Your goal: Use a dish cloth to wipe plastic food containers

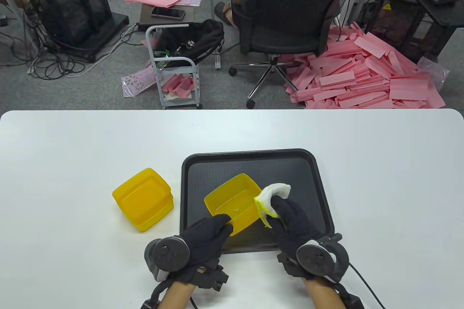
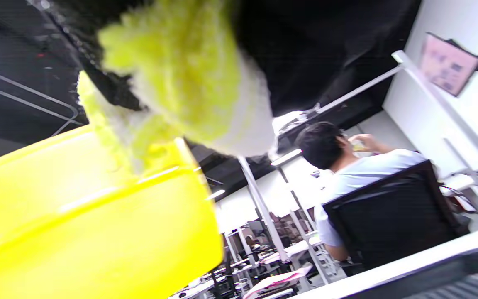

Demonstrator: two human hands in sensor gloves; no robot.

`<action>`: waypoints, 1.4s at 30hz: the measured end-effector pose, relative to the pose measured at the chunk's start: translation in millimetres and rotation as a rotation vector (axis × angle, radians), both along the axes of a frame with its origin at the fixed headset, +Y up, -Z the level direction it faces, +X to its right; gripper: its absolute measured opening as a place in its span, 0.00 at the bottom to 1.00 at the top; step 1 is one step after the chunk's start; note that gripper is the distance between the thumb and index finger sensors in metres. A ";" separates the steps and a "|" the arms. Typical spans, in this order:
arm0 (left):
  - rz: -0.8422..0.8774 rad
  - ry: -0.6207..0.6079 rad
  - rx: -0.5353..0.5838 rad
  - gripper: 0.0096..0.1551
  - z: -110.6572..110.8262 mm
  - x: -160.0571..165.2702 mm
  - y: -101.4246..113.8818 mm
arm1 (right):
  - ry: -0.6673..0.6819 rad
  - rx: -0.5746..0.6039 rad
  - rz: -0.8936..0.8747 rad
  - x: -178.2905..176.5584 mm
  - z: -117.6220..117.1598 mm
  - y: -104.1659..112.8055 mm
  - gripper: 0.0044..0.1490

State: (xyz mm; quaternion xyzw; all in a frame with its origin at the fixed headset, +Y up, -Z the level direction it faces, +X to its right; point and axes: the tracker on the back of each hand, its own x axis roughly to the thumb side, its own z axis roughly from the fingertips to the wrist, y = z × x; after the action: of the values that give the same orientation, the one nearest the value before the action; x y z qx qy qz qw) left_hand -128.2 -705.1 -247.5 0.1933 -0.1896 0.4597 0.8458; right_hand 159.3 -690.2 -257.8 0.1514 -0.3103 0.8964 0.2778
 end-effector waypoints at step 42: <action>-0.348 0.485 -0.111 0.21 -7.3 -176.8 27.1 | -0.007 -0.174 -0.042 27.5 -21.1 -14.2 0.31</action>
State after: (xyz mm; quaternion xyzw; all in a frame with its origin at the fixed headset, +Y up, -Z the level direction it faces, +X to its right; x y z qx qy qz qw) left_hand -305.0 -678.0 -254.8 0.2155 0.0128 0.2579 0.9418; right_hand 186.9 -704.4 -278.8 0.1171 -0.2354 0.9144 0.3078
